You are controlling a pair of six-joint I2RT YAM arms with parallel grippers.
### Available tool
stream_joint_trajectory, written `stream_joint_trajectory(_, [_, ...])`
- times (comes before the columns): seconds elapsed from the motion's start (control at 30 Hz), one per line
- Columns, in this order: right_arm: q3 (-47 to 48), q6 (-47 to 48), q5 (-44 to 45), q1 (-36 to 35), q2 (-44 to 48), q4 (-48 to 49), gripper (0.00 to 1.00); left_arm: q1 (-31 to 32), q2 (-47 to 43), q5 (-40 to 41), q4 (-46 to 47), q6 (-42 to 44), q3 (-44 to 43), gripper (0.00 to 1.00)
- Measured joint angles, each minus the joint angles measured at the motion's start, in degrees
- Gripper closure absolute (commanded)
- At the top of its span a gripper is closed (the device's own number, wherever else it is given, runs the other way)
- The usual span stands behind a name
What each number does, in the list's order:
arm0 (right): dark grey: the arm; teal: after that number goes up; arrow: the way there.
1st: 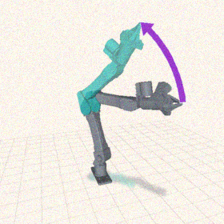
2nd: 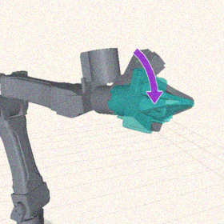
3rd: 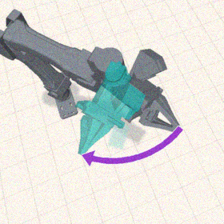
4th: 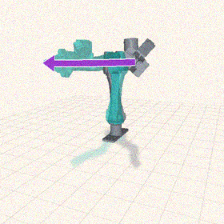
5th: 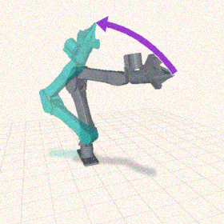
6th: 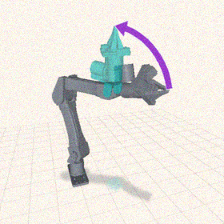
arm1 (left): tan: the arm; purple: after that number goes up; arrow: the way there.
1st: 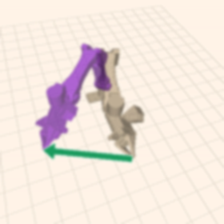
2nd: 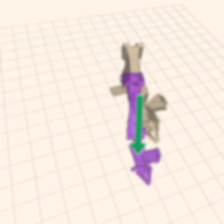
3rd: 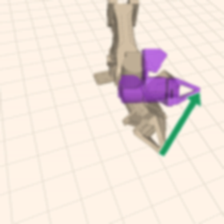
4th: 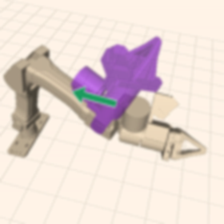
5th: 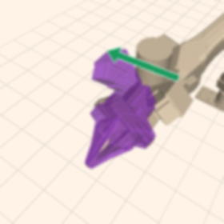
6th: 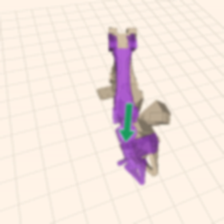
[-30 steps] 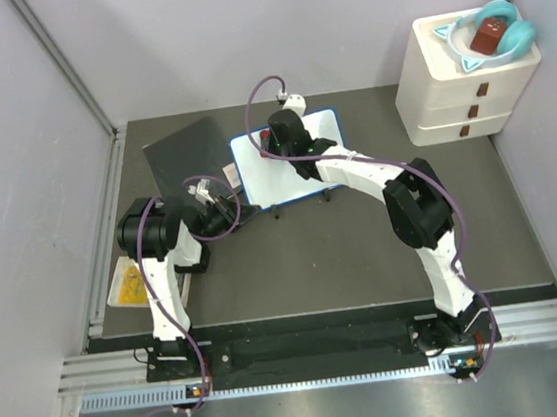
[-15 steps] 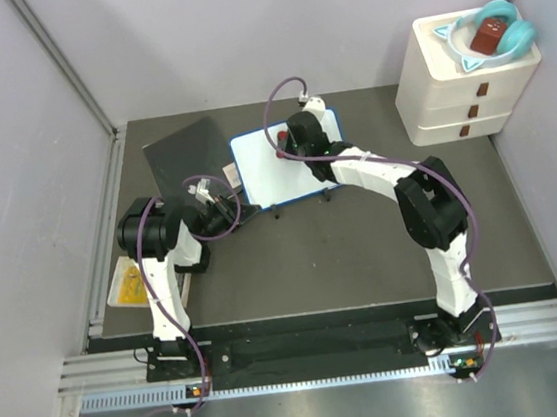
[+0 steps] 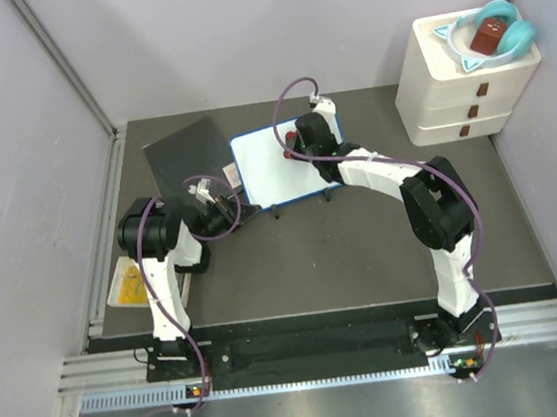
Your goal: Erase the whiteboard
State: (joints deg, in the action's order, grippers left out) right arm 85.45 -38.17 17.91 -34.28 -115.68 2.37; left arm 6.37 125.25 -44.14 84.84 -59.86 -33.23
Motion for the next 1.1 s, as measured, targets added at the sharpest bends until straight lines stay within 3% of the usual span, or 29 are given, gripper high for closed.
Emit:
stream_joint_trajectory(0.43, [-2.3, -1.6, -1.3, 0.8, 0.9, 1.5, 1.0, 0.0, 0.0, 0.0, 0.0, 0.0, 0.0, 1.0])
stream_joint_trajectory(0.9, [-3.0, -0.6, -0.5, 3.0, 2.7, -4.8, 1.0, 0.0, 0.0, 0.0, 0.0, 0.0, 0.0, 1.0])
stream_joint_trajectory(1.1, [-8.9, -0.5, -0.5, 5.7, 6.1, -5.2, 1.0, 0.1, 0.0, 0.0, 0.0, 0.0, 0.0, 1.0])
